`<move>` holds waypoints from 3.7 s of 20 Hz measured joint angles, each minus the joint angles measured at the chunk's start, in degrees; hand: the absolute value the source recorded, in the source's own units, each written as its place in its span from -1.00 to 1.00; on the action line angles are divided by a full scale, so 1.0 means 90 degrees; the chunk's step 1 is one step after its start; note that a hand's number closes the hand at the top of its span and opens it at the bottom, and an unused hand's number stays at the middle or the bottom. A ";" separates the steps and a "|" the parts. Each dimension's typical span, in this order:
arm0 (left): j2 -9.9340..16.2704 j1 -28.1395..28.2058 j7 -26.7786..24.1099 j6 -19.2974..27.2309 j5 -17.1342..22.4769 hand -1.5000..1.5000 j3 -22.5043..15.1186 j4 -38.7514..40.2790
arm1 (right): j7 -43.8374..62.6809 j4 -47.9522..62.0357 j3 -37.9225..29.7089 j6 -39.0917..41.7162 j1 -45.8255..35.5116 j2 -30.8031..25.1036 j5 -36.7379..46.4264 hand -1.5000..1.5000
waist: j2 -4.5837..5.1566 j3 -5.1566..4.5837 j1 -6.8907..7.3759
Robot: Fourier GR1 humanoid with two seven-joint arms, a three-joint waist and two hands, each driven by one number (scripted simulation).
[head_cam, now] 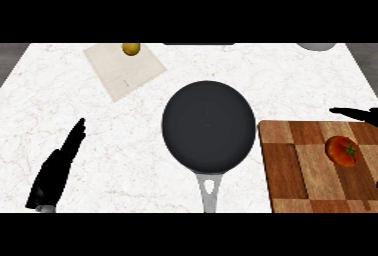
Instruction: Pick the tomato from the cutting board and place it in the pan
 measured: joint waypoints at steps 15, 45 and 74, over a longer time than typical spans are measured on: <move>-0.0323 0.0046 -0.0048 -0.0405 -0.0283 0.00 0.0379 -0.0027 | -0.0572 0.0388 -0.0059 -0.0302 0.0311 0.0766 0.1425 -1.00 | 0.0003 0.0001 0.0005; -0.0785 0.0008 0.0164 -0.0782 -0.0732 0.00 0.0755 -0.0288 | -0.0310 0.0467 -0.0937 -0.1844 0.0580 0.1864 0.2796 1.00 | -0.0015 -0.0001 -0.0040; -0.0817 -0.0196 0.0084 -0.1012 -0.0757 0.00 0.0912 -0.0049 | 0.0425 0.0208 -0.0129 -0.4434 -0.2366 0.4721 0.3070 1.00 | 0.0025 -0.0003 0.0110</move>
